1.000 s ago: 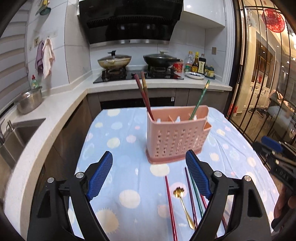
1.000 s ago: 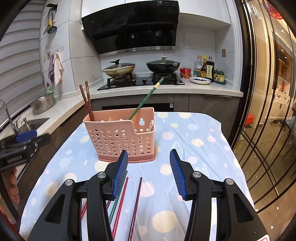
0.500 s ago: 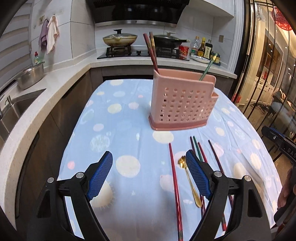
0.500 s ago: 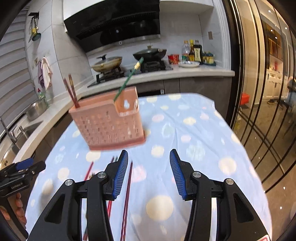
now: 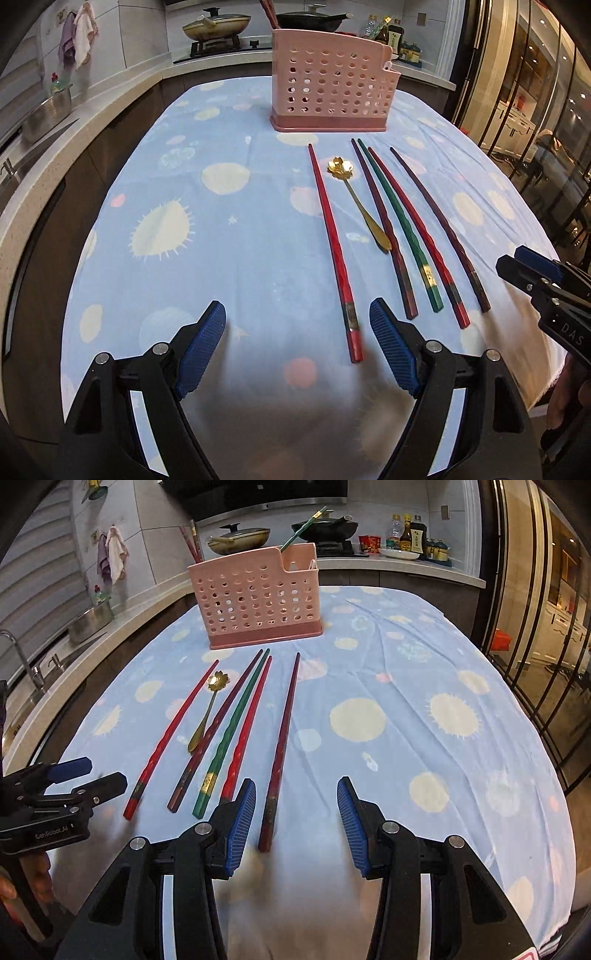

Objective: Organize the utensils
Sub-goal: 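Grasp a red chopstick with the left tool while the right tool grasps a dark-red chopstick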

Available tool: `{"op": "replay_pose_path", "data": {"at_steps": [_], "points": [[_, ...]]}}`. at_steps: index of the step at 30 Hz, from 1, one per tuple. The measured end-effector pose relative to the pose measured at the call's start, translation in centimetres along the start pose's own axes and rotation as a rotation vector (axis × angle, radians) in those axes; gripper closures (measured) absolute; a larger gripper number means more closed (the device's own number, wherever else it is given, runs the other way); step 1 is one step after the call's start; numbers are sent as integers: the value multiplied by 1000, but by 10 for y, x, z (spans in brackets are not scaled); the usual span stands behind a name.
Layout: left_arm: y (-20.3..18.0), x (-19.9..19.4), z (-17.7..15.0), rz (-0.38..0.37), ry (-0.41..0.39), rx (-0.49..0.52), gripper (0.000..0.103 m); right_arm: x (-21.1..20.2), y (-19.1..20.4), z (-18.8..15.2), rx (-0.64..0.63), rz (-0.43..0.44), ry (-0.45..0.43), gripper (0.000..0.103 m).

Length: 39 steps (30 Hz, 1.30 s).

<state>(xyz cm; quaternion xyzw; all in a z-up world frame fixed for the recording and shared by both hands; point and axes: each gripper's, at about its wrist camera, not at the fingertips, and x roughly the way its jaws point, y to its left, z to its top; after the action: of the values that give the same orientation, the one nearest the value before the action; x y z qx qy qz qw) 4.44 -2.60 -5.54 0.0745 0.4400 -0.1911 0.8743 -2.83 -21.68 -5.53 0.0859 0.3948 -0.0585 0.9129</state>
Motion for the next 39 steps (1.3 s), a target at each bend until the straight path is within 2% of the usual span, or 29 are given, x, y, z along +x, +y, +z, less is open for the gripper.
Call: {"op": "replay_pose_path", "data": {"at_steps": [7,10,13,17,22,25,27,29,39], "points": [[-9,2,-12,-6,18,18,37,4,11,-16,-17,23,33,68],[-11,7,-16,-19,35,19,48,8,13,-20,-26,20,40,72],[-12,8,-17,-10,28,23,49,12,13,-23,-25,19,50,73],[-13,7,-18,-15,15,28,62,15,13,-27,-32,8,52,77],[-15,8,-17,-32,9,34,73,16,13,-26,-44,-4,39,85],[-15,8,-16,-43,10,34,85,17,14,-27,-48,-6,33,90],[-14,8,-17,-52,13,31,89,17,13,-27,-47,-4,32,95],[-14,8,-16,-55,13,32,95,17,13,-26,-43,-3,32,95],[-10,-1,-16,-74,8,21,96,8,9,-23,-30,-6,16,96]]}}
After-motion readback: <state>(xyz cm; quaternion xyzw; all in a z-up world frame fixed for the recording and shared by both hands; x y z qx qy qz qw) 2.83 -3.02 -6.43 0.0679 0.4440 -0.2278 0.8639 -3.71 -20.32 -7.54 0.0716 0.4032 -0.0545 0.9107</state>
